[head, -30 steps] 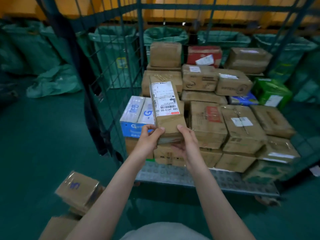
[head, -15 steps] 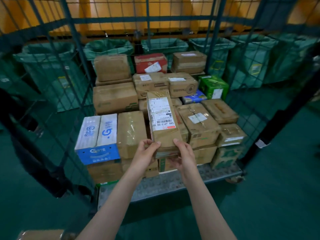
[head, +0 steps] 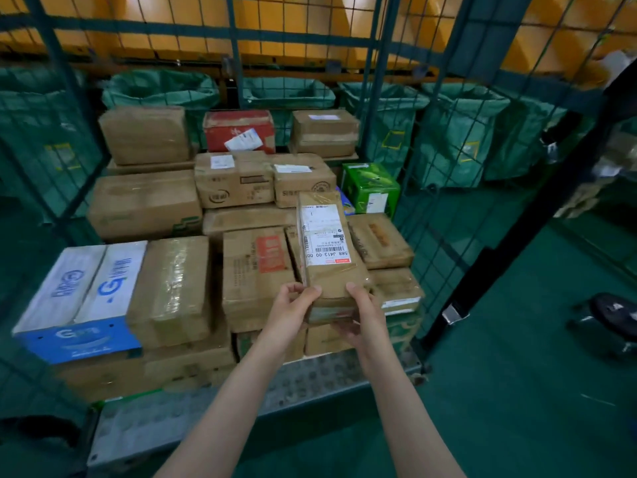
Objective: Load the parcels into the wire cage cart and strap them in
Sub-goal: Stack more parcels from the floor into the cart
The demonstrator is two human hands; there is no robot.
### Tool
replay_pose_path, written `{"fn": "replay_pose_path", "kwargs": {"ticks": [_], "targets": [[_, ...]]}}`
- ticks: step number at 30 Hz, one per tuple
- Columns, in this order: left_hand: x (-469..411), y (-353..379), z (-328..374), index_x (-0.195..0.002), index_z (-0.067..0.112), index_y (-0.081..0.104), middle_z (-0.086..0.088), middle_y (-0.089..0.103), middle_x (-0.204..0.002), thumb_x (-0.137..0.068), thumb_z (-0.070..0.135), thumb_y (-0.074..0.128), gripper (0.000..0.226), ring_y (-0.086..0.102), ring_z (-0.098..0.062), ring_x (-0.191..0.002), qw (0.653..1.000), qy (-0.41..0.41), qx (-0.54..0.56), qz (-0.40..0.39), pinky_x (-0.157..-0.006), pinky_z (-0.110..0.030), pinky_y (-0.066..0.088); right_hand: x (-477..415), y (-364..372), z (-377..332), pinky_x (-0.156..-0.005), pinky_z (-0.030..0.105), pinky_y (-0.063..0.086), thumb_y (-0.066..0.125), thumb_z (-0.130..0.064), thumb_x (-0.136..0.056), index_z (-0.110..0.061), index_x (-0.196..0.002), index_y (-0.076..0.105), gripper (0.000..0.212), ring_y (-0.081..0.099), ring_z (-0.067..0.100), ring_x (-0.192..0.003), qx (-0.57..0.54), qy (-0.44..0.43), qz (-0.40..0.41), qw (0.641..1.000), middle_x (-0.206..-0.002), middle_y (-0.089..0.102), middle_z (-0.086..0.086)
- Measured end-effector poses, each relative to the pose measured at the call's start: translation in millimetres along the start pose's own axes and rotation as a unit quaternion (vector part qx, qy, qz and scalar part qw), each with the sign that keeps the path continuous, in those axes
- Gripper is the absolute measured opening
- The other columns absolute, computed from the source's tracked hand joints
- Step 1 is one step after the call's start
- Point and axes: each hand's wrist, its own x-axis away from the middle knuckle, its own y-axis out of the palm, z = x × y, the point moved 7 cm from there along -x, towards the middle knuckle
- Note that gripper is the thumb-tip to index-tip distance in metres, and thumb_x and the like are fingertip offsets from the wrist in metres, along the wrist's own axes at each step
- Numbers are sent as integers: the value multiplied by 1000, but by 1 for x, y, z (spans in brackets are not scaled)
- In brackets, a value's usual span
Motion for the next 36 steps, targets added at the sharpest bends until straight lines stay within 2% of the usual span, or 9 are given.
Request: {"fn": "replay_pose_path", "kwargs": {"ticks": [4,8,15,19,23,26,31,33,36], "targets": [[-23,37,-9,-89,21,47,-5,59,-100,-90,29,60,15,58,-17,-84,1000,-28,-8,4,-72,-28,46,-32,-28,-14,-66,31,54,65,-32,-86,-10,-126,51,48,63,24,-89,14,23,8,1000,-113,62,15],[-50,62,-5,-103,16,49,-5,59,-106,-90,32,59,23,58,-16,-89,999,-46,-26,1,-82,-33,50,-69,-43,-22,-76,36,57,66,-37,-82,-12,-128,50,54,61,29,-104,17,25,7,1000,-121,59,16],[-129,88,8,-100,18,50,-5,60,-108,-89,33,61,22,58,-16,-92,998,-60,-25,-2,-88,-38,49,-144,-37,-45,-71,33,55,64,-34,-86,-14,-125,50,46,59,28,-105,6,51,20,999,-119,59,14],[-185,104,24,-90,24,49,0,60,-96,-89,33,61,15,57,-12,-83,997,-68,-25,-8,-73,-30,49,-198,-30,-65,-69,33,54,65,-33,-85,-13,-127,49,49,58,28,-106,-1,56,45,997,-121,58,14],[-238,118,41,-89,26,48,-2,60,-102,-88,33,62,15,57,-14,-89,997,-69,-27,-22,-83,-33,48,-245,-18,-85,-62,30,53,64,-33,-85,-10,-128,49,50,60,29,-103,-20,64,53,996,-121,58,17],[-279,126,52,-91,24,48,-3,57,-105,-90,33,60,14,54,-12,-85,996,-75,-24,-30,-77,-30,45,-281,-6,-98,-55,28,54,64,-32,-86,-10,-127,51,49,62,27,-99,-46,69,57,995,-120,59,18],[-327,138,63,-104,17,49,-3,57,-108,-91,33,58,22,56,-18,-98,995,-93,-35,-31,-81,-31,44,-328,5,-114,-68,32,55,58,-34,-90,-14,-104,62,25,62,23,-88,-25,73,37,996,-100,64,13],[-345,147,66,-94,18,49,-3,57,-99,-93,27,57,12,56,-13,-85,994,-103,-21,-35,-76,-28,44,-345,6,-120,-68,33,53,57,-33,-91,-15,-99,63,21,61,23,-87,-45,87,41,994,-97,63,11],[-366,163,68,-107,10,48,-7,55,-101,-93,19,56,18,53,-10,-77,992,-121,6,-43,-62,-18,46,-371,1,-126,-70,32,52,55,-36,-91,-13,-104,61,27,62,24,-91,-54,99,49,992,-101,65,12]]}}
